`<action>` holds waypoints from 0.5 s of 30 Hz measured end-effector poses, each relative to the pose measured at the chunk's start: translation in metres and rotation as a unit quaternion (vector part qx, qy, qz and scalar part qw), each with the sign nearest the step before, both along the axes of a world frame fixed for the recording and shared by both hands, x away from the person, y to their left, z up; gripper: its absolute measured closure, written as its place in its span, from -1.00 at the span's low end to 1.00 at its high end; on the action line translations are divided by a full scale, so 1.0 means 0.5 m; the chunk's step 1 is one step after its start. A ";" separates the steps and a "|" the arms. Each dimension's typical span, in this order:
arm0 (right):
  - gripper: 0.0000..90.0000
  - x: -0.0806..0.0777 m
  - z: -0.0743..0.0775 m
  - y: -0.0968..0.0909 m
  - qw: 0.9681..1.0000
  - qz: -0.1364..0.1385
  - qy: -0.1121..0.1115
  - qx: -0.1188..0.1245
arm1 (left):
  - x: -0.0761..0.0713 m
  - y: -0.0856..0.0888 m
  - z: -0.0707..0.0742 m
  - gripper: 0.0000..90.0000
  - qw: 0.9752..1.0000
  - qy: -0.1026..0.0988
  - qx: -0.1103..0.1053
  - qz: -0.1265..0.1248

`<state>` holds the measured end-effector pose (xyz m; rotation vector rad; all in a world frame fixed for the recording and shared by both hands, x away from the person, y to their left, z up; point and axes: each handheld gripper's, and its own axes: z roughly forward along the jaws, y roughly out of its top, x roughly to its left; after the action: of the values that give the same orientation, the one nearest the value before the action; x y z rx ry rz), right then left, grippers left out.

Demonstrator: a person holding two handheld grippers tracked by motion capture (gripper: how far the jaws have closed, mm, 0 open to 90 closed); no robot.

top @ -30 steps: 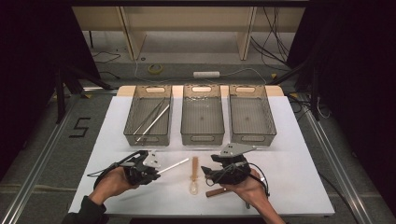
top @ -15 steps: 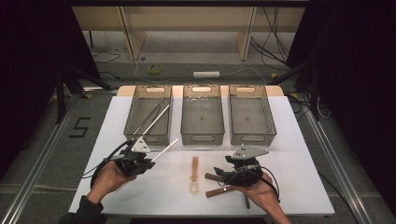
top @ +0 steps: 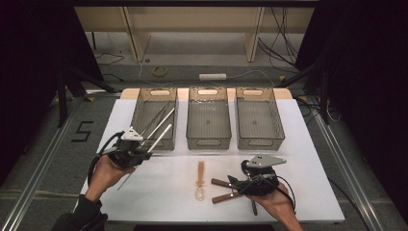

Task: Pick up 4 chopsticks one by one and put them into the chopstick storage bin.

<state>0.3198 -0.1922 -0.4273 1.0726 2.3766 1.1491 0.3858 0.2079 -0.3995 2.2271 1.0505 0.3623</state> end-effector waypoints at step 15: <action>-0.24 -0.018 -0.008 -0.019 1.000 -0.007 0.003 0.004 | 0.101 0.003 0.057 0.86 0.998 -0.035 -0.027 0.044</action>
<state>0.3108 -0.2016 -0.4311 1.0945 2.3664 1.1540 0.4364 0.2092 -0.3711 2.1097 1.1109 0.4422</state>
